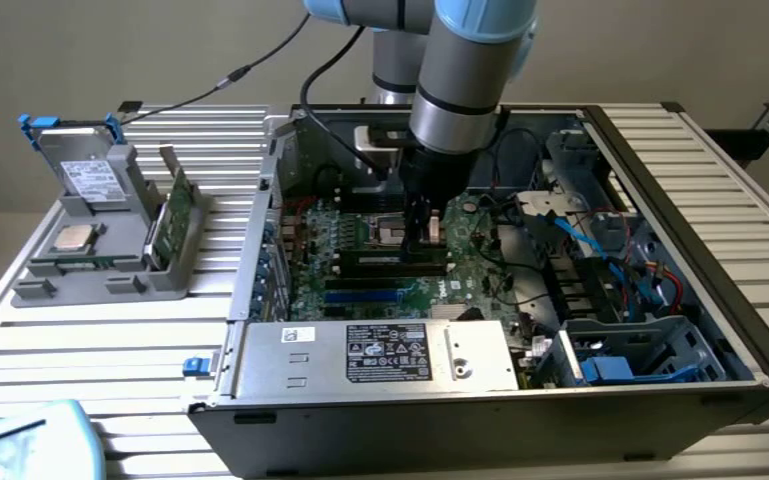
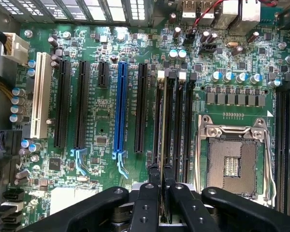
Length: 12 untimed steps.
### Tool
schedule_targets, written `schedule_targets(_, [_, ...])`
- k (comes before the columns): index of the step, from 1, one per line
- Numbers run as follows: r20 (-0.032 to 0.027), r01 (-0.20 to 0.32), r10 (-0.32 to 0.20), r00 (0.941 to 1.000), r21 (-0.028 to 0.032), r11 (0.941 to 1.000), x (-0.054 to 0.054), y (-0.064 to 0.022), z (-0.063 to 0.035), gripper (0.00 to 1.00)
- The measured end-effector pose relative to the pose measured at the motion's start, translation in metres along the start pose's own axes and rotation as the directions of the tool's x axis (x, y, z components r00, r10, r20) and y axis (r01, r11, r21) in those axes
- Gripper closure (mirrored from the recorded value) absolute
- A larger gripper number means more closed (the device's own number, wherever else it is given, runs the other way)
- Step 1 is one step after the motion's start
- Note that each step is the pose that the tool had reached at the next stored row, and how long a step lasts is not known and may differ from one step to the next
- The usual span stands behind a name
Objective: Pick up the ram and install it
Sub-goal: 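Insert the ram into the slot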
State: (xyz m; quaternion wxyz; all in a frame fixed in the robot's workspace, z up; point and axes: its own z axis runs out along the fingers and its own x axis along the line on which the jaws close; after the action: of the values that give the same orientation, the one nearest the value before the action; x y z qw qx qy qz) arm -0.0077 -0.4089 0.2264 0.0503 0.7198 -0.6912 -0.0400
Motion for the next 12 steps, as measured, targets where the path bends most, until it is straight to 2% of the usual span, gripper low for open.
schedule_targets(12, [-0.0010,0.000,0.000,1.0000,0.0003,1.0000,-0.0001,0.0013,0.0025,0.86])
